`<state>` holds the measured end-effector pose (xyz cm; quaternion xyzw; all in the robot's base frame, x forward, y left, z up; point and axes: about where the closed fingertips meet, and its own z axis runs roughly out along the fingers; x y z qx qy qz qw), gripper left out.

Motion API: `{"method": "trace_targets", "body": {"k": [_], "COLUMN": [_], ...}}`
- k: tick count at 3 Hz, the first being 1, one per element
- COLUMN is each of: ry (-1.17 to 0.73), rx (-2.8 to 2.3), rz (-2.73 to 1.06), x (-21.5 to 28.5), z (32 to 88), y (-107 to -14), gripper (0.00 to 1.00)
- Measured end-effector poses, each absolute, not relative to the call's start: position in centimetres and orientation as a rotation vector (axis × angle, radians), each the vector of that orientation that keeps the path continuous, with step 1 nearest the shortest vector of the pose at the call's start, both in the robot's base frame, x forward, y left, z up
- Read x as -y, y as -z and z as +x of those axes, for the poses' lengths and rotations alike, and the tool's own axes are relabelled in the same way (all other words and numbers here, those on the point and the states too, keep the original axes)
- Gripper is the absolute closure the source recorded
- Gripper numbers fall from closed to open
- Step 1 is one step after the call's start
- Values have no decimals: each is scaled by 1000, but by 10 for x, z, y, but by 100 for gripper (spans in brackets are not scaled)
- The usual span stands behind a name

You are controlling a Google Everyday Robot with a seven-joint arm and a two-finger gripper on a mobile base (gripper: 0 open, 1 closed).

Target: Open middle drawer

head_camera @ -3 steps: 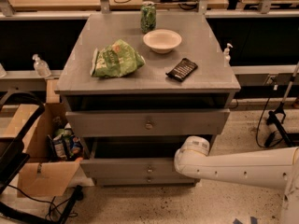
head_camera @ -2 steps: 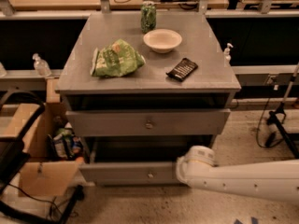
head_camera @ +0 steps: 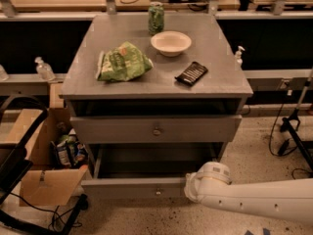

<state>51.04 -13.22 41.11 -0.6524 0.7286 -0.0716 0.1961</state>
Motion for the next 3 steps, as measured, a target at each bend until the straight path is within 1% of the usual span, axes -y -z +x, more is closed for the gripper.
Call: {"method": "trace_targets", "body": {"k": [1, 2, 3], "ry": [200, 149, 144], "rx": [-2041, -2018, -2016], "rz": [-1827, -1837, -1839], "x": [132, 129, 129], "z": [510, 494, 492], "y": [-416, -409, -412], "gripper": [100, 100, 100]}}
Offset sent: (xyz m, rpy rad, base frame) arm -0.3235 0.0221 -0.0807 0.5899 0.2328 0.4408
